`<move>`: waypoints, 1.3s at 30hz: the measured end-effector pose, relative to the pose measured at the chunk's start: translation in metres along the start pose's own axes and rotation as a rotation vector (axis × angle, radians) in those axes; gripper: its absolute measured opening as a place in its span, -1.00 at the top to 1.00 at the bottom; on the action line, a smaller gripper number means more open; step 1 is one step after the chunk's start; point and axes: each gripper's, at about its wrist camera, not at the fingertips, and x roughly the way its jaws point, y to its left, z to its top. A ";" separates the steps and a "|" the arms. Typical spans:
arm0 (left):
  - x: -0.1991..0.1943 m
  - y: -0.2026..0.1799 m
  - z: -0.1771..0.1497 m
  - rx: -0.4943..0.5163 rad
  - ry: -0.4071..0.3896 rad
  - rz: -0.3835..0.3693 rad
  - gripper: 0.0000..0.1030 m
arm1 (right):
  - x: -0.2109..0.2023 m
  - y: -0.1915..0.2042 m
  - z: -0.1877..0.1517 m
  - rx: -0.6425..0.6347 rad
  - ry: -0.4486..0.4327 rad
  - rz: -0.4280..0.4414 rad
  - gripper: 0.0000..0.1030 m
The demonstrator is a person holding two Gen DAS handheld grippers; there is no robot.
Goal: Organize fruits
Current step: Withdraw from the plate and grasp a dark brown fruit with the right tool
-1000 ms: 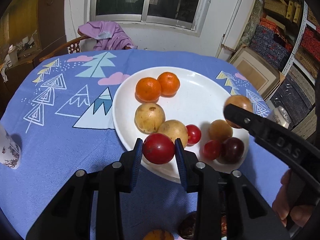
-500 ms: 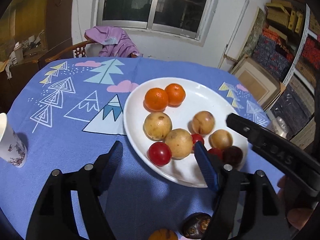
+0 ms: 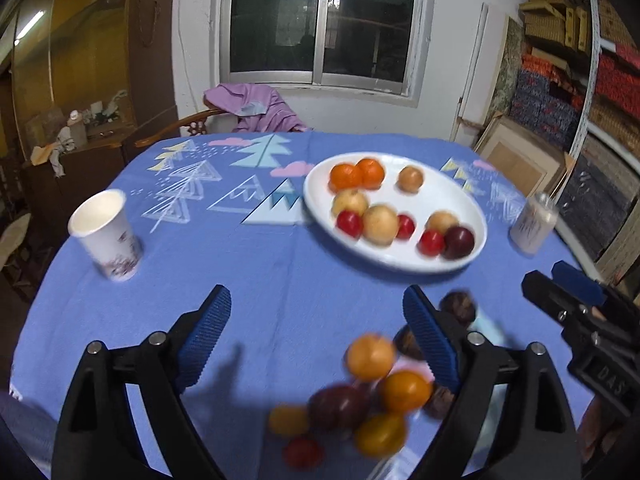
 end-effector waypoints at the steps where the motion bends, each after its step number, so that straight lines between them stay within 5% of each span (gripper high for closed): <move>1: -0.004 0.004 -0.010 0.002 0.001 0.013 -0.67 | 0.002 -0.005 -0.007 0.005 0.016 -0.003 -0.30; 9: -0.004 0.035 -0.036 -0.055 0.065 -0.003 -0.78 | 0.015 -0.045 -0.014 0.240 0.100 0.091 -0.58; 19: 0.015 0.040 -0.038 -0.076 0.141 0.004 -0.79 | 0.027 -0.043 -0.019 0.278 0.148 0.104 -0.73; 29: 0.017 0.042 -0.037 -0.103 0.138 0.028 -0.84 | 0.040 -0.059 -0.023 0.360 0.183 0.165 -0.73; 39: 0.002 0.044 -0.032 -0.117 0.103 0.009 -0.85 | 0.052 -0.047 -0.023 0.332 0.237 0.219 -0.49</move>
